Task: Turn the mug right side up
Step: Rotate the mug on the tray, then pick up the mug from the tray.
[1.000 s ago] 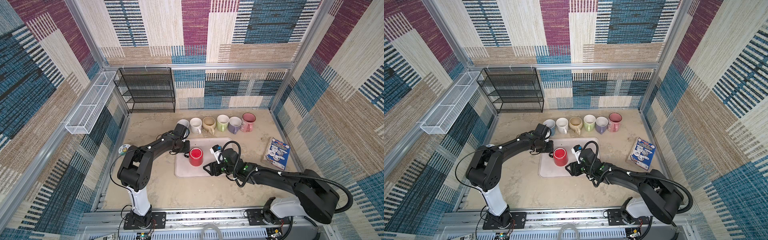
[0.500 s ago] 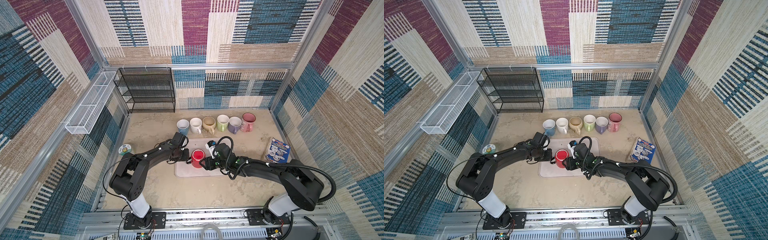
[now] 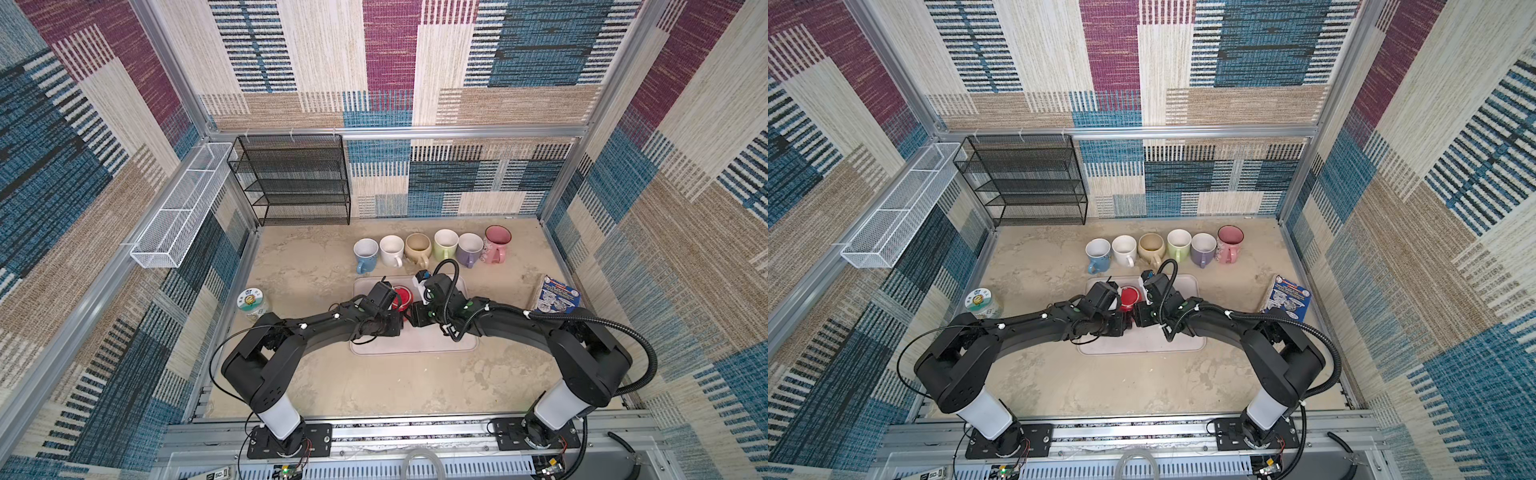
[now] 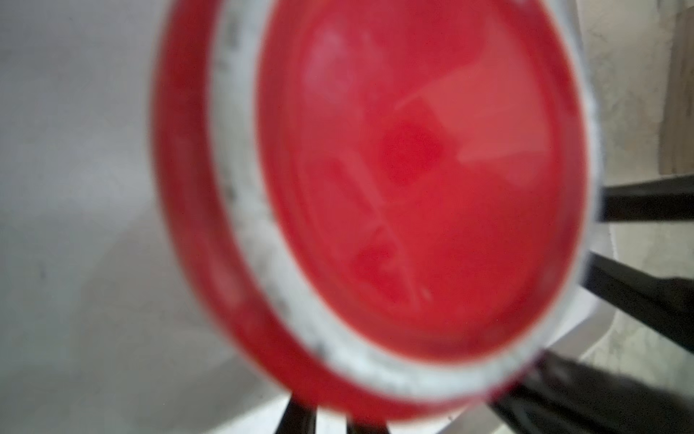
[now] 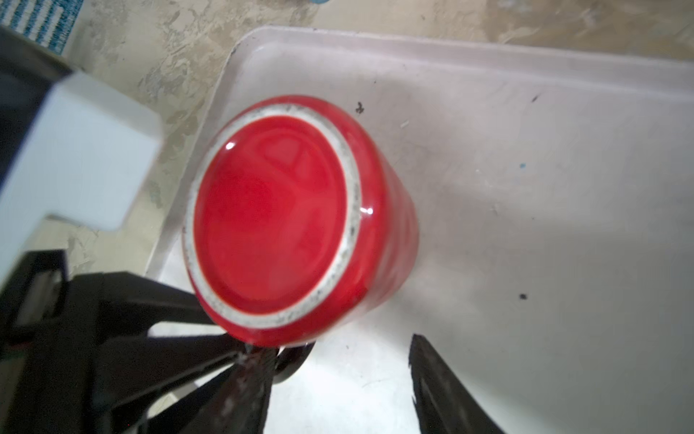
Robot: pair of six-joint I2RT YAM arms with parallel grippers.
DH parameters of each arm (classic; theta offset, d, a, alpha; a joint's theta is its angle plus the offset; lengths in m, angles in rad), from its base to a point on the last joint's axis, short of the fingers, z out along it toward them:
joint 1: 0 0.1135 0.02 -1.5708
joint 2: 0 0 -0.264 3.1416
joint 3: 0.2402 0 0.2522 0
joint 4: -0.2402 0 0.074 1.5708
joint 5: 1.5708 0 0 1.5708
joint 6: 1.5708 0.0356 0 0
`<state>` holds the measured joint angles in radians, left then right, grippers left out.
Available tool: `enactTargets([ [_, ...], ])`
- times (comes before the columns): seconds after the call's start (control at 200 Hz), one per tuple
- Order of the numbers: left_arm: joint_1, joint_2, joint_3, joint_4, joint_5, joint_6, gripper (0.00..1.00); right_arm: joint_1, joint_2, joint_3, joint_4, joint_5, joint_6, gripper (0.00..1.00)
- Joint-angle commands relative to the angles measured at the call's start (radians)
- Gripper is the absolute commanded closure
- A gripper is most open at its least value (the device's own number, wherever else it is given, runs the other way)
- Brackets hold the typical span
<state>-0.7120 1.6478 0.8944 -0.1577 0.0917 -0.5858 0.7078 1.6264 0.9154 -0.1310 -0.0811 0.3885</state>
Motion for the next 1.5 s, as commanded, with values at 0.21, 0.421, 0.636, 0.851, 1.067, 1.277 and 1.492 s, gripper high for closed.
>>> enactTargets([
  [0.21, -0.004, -0.288, -0.135, -0.009, -0.095, -0.051, 0.74, 0.031, -0.024, 0.099, -0.137, 0.112, -0.004, 0.44],
  [0.421, -0.004, -0.460, -0.201, -0.093, -0.117, -0.033, 0.59, 0.095, 0.017, 0.159, -0.192, 0.171, 0.055, 0.44],
  [0.636, -0.003, -0.577, -0.273, -0.132, -0.147, -0.008, 0.51, 0.123, 0.110, 0.223, -0.220, 0.188, 0.099, 0.44],
  [0.851, -0.002, -0.629, -0.287, -0.156, -0.136, 0.007, 0.51, 0.123, 0.183, 0.269, -0.260, 0.220, 0.117, 0.50],
  [1.067, -0.002, -0.683, -0.315, -0.171, -0.148, 0.017, 0.51, 0.123, 0.206, 0.296, -0.289, 0.267, 0.104, 0.62],
  [1.277, -0.003, -0.713, -0.356, -0.141, -0.142, -0.004, 0.51, 0.124, 0.213, 0.300, -0.299, 0.257, 0.096, 0.75],
  [1.492, -0.001, -0.678, -0.342, -0.127, -0.132, 0.002, 0.51, 0.124, 0.213, 0.336, -0.335, 0.271, 0.079, 0.71],
])
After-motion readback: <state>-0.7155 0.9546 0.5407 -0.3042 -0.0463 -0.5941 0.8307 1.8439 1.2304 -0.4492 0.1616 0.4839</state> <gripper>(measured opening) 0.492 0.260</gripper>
